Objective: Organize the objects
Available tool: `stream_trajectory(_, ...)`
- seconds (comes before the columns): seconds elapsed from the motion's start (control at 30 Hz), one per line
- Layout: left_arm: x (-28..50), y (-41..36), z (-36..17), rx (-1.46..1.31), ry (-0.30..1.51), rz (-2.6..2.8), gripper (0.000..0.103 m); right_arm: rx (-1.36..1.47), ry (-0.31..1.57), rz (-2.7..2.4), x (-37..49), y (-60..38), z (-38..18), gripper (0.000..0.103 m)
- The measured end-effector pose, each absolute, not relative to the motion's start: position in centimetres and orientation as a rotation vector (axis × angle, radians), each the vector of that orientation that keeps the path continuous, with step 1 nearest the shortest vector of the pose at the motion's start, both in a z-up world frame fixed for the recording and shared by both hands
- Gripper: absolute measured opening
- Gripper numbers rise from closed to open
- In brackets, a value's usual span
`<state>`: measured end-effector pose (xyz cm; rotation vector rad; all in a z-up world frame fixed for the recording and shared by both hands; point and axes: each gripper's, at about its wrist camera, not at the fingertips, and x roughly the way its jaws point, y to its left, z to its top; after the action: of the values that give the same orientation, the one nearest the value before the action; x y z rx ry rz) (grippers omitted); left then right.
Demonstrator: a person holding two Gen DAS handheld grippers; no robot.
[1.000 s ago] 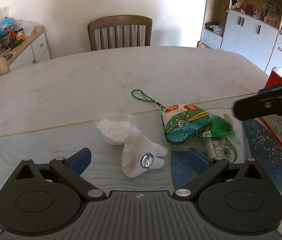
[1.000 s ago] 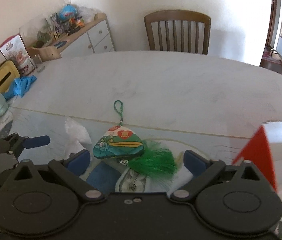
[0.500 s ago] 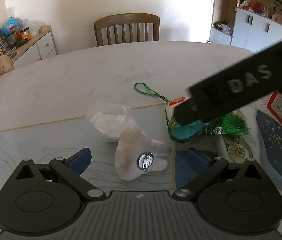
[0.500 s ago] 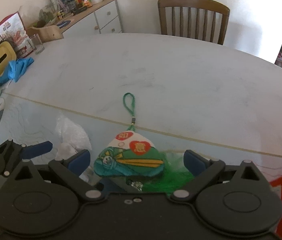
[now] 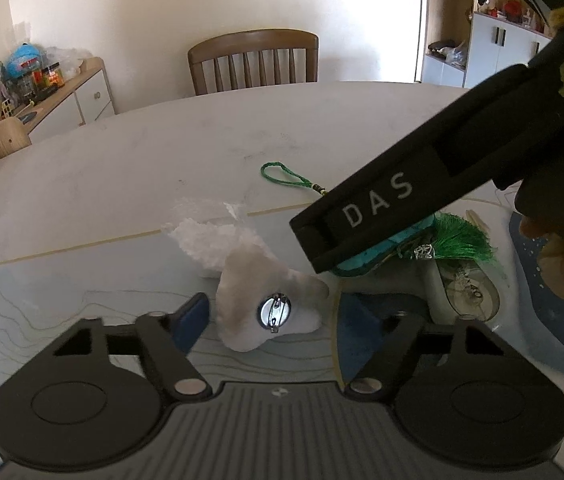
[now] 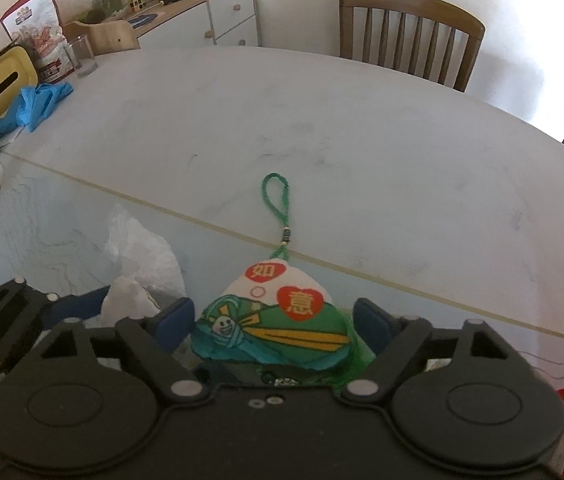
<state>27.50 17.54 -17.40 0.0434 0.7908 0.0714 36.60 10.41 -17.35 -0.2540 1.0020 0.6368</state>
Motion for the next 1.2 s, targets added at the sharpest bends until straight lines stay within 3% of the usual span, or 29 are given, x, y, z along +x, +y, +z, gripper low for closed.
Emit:
stream_trajectory(0.13, 27.6, 17.6, -17.1, 0.042, 0.8, 0.078, 0.057, -0.287, 0.992, 0.637, 36.4, 10.8, -17.2, 0.076)
stream_trajectory(0.4, 27.8, 17.7, -16.8, 0.043, 0.811, 0.079, 0.052, -0.285, 0.949, 0.613, 36.0, 10.3, -15.8, 0.072)
stream_trajectory(1.2, 24.1, 16.5, -10.6, -0.028, 0.848, -0.088, 0.052, -0.134, 0.838, 0.578, 29.3, 2.0, -6.0, 0.071)
